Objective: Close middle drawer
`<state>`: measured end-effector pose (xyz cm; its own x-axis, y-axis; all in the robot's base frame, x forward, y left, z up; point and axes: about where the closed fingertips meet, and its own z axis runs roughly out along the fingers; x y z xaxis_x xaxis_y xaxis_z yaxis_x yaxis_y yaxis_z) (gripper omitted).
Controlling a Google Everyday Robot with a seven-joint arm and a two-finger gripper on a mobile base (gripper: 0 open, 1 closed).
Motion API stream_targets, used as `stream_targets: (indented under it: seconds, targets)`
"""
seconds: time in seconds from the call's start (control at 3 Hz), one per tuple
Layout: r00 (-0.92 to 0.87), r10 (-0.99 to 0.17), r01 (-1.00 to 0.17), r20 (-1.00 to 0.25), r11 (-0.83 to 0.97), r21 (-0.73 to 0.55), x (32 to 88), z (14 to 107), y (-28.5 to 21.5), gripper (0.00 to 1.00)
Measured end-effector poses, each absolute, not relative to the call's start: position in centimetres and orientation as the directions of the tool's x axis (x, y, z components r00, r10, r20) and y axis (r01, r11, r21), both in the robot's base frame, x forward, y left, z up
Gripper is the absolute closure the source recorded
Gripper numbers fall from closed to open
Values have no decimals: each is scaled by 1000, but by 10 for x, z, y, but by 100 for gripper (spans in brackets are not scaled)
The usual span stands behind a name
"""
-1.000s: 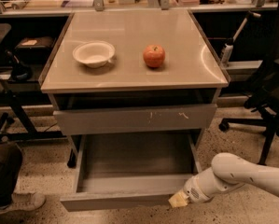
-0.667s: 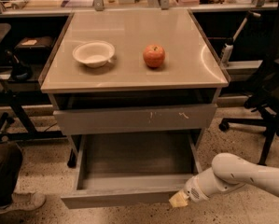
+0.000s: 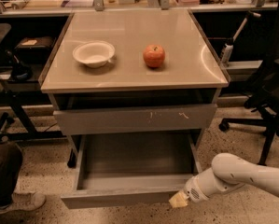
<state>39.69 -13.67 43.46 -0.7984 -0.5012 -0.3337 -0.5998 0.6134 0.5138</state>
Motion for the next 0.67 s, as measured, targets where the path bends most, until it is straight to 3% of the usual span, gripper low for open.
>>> stream_targets:
  seconds: [0.67]
  targets:
    - [-798,-501,-600,-334,613,514,397,435,-137,12]
